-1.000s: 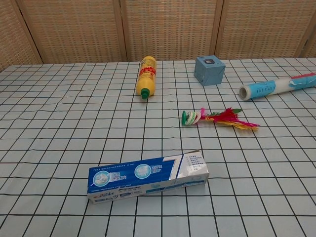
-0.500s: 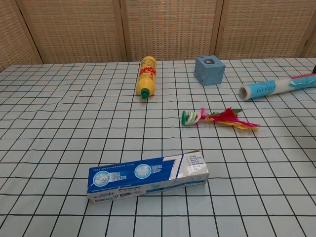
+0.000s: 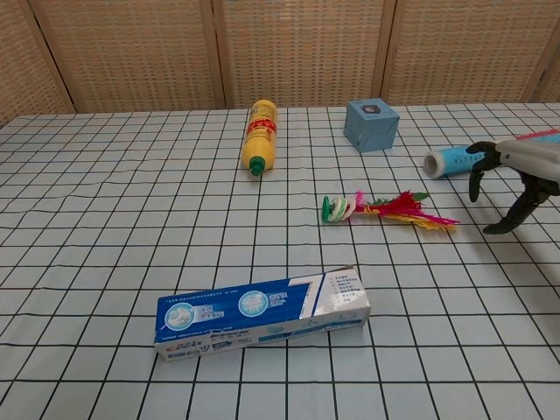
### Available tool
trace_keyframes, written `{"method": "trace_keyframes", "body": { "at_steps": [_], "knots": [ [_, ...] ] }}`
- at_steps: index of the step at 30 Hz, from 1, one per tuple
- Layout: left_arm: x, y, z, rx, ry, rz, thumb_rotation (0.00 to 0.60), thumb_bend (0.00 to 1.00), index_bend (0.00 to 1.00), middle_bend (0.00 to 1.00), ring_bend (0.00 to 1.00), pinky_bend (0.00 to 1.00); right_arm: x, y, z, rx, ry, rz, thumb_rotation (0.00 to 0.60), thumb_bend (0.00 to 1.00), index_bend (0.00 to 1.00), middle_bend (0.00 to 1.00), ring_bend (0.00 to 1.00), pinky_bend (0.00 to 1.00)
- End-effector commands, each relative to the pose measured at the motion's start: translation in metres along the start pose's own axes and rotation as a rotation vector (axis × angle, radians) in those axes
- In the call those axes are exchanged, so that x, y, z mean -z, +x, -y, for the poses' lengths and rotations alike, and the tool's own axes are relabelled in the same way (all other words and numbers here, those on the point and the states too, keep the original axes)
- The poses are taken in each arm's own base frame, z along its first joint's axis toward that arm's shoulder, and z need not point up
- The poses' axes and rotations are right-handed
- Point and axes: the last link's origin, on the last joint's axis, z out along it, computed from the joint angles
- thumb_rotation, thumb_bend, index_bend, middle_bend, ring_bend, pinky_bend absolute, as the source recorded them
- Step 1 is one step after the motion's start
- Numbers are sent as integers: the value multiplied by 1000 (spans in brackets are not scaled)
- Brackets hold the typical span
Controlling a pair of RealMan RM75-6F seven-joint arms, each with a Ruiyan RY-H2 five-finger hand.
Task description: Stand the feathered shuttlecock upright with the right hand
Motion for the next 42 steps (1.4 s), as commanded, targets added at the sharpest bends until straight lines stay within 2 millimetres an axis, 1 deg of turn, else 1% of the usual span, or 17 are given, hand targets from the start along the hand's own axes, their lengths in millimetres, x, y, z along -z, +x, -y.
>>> {"method": "trace_keyframes", "body": {
  "at_steps": [1,7,14,20,31,34,38,42],
  "knots": [
    [-2,-2,0,-7,4,5,600,0,0,0,0,0,-5,-4,5,19,-2,-3,600,359,501,0,0,0],
    [-3,-3,-1,-10,3,1,600,0,0,0,0,0,-12,-11,13,4,-12,9,600,414,511,0,0,0],
    [-3,-3,0,-12,5,3,600,0,0,0,0,0,-13,-17,19,8,-9,27,600,415,516,0,0,0],
    [-3,-3,-1,-12,4,1,600,0,0,0,0,0,-14,-18,22,3,-8,23,600,419,525,0,0,0],
    [-4,-3,0,-10,10,-3,600,0,0,0,0,0,-20,-22,26,17,-11,29,600,489,537,0,0,0],
    [-3,-3,0,-10,9,-4,600,0,0,0,0,0,-20,-23,29,13,-7,35,600,517,554,0,0,0],
    [-3,-3,0,-10,10,-5,600,0,0,0,0,0,-19,-24,33,4,4,34,600,595,582,0,0,0],
    [-3,-3,0,-9,8,-6,600,0,0,0,0,0,-19,-22,38,-12,21,23,600,645,612,0,0,0]
  ]
}}
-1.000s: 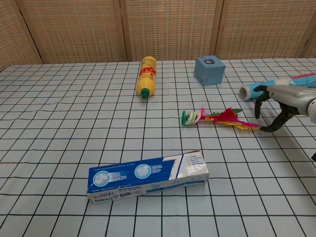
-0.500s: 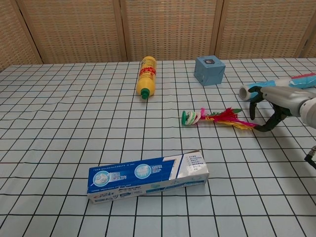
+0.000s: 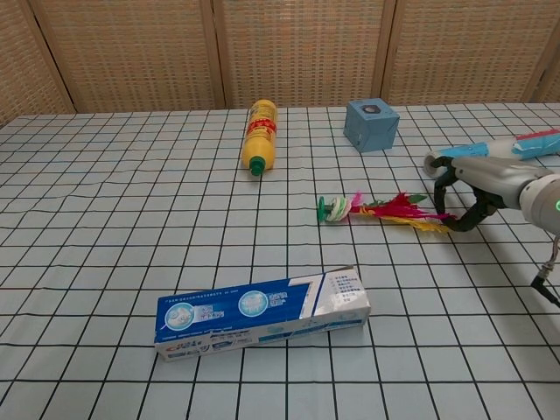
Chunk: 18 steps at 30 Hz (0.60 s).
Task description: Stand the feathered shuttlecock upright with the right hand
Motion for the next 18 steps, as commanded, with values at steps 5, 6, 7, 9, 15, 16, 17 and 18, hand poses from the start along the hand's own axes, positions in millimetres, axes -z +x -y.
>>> {"method": "trace_keyframes", "body": {
  "at_steps": [5,6,7,9,15,16,17,18],
  "knots": [
    [0,1,0,2,0,-1,600,0,0,0,0,0,1,4,6,-10,21,-28,600,715,685,0,0,0],
    [0,1,1,3,0,-1,600,0,0,0,0,0,1,5,6,-10,25,-34,600,721,701,0,0,0],
    [0,1,1,3,0,-1,600,0,0,0,0,0,2,6,6,-10,28,-38,600,725,717,0,0,0],
    [0,1,1,3,1,0,600,0,0,0,0,0,3,8,7,-12,35,-49,600,729,732,0,0,0],
    [1,2,1,10,-1,-1,600,0,0,0,0,0,13,28,13,-3,99,-107,600,731,758,14,0,0],
    [1,2,1,11,-1,-1,600,0,0,0,0,0,15,32,14,1,111,-118,600,731,760,16,0,0],
    [1,3,1,12,-2,-2,600,0,0,0,0,0,18,37,15,9,126,-132,600,731,762,17,0,0],
    [1,3,1,13,-3,-2,600,0,0,0,0,0,21,41,15,16,136,-142,600,730,764,19,0,0]
  ]
}}
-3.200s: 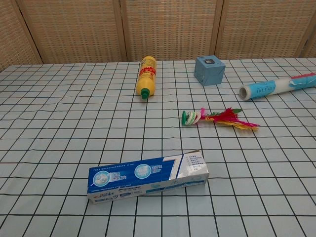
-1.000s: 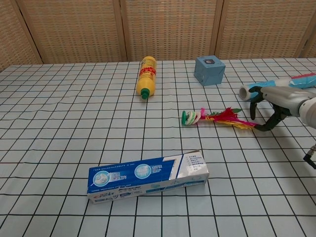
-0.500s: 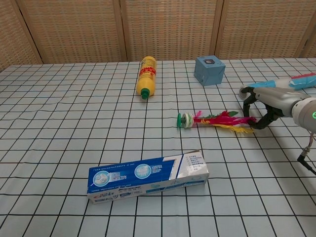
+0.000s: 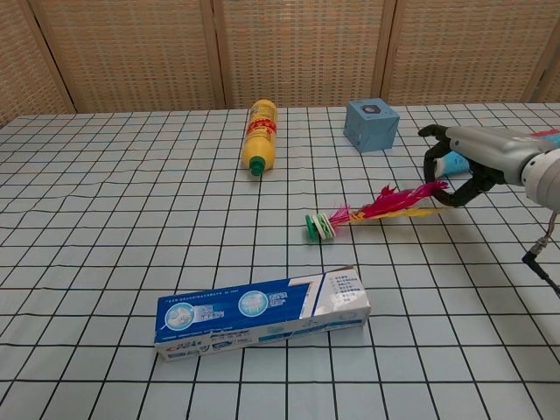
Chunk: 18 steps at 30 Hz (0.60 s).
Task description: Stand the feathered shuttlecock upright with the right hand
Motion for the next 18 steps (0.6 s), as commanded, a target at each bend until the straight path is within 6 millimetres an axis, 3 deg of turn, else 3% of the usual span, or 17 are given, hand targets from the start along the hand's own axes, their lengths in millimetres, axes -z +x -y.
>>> {"method": "trace_keyframes", "body": {
  "at_steps": [1,8,18],
  "knots": [
    [1,1,0,2,-2,-1,600,0,0,0,0,0,8,17,2,25,41,-44,600,731,765,20,0,0],
    [3,2,0,7,-11,-2,600,0,0,0,0,0,20,42,3,86,82,-102,600,730,769,23,0,0],
    [4,2,0,13,-14,-1,600,0,0,0,0,0,26,59,-3,124,86,-139,600,726,771,32,0,0]
  ]
}}
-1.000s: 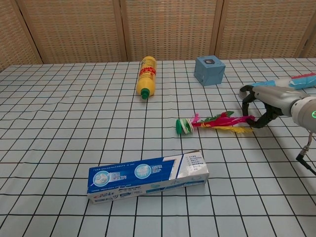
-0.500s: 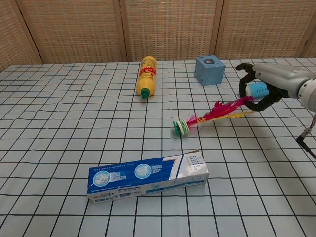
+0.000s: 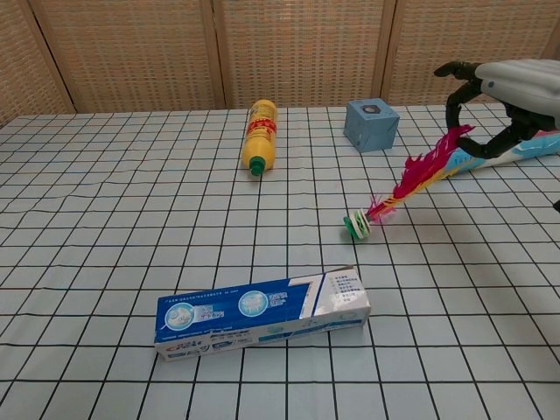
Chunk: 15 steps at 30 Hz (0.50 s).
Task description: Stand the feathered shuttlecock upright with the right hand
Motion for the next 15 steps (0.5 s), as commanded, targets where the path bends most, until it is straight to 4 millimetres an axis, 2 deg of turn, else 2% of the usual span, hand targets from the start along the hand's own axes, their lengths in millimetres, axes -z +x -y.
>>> {"method": "trace_keyframes", "body": {
  "at_steps": [1,4,12,15],
  "knots": [
    [0,0,0,0,0,2,600,0,0,0,0,0,2,2,-1,11,3,-6,600,725,771,33,0,0],
    [0,0,0,-1,-1,2,600,0,0,0,0,0,2,6,-1,18,6,-21,600,725,772,38,0,0],
    [0,0,0,1,2,2,600,0,0,0,0,0,-1,15,-5,203,57,-101,600,724,775,44,0,0],
    [0,0,0,0,1,3,600,0,0,0,0,0,-2,20,0,237,85,-140,600,724,776,46,0,0]
  ]
}}
